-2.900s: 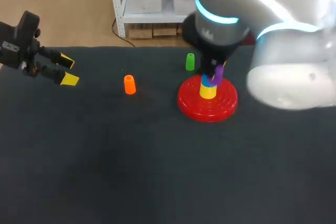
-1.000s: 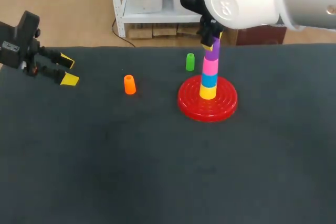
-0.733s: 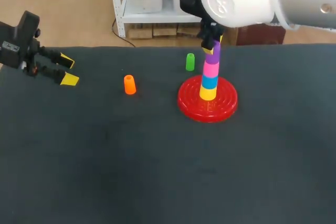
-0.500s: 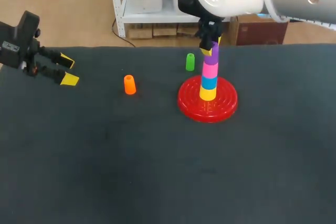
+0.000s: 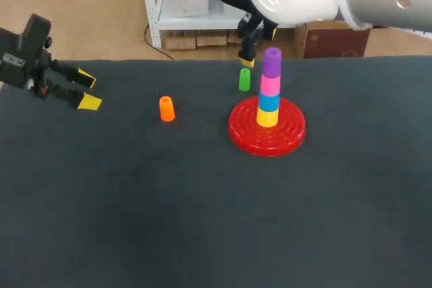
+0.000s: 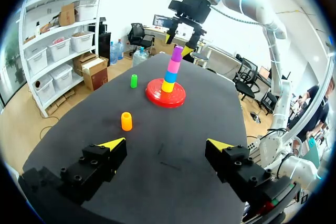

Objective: Pick up and stack the cylinders on the red base in this order: pink,purple,orange,green

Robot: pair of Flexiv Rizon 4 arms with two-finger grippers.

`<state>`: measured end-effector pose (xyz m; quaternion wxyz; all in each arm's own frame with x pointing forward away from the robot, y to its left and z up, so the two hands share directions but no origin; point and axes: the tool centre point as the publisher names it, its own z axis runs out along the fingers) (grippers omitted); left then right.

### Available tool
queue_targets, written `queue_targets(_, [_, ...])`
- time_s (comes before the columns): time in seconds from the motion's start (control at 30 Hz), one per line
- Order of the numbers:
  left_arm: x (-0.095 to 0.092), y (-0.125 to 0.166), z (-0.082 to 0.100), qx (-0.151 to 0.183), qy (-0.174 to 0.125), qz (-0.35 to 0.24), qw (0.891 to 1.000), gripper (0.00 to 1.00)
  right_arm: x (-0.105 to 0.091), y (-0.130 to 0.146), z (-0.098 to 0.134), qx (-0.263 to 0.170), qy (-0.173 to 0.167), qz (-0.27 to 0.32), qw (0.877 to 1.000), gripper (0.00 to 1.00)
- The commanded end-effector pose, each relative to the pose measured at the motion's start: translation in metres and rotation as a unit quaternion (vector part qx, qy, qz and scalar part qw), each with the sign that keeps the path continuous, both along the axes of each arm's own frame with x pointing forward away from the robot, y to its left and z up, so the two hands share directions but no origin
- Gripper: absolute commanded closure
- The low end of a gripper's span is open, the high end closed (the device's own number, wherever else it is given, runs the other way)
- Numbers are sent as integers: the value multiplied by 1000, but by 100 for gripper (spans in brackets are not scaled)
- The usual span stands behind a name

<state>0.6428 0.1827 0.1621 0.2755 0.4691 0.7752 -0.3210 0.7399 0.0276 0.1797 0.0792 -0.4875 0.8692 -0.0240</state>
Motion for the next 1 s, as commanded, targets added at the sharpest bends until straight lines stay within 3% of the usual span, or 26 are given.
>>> queue_targets(0.03, [0, 1, -1, -1, -1, 0, 1000, 0, 24, 3, -20, 11, 10, -9, 1000, 0])
queue_targets(0.17, [0, 1, -1, -1, -1, 0, 1000, 0, 48, 9, -33, 23, 19, -30, 999, 0])
queue_targets(0.4, [0, 1, -1, -1, -1, 0, 1000, 0, 74, 30, -51, 7, 32, -63, 997, 0])
queue_targets(0.67, [0, 1, -1, -1, -1, 0, 1000, 0, 80, 61, -82, -27, 64, -139, 988, 0])
queue_targets(0.73, [0, 1, -1, -1, -1, 0, 1000, 0, 80, 68, -88, -15, 74, -168, 983, 0])
queue_targets(1.0, [0, 1, -1, -1, -1, 0, 1000, 0, 89, 82, -100, -10, 69, -227, 971, 0])
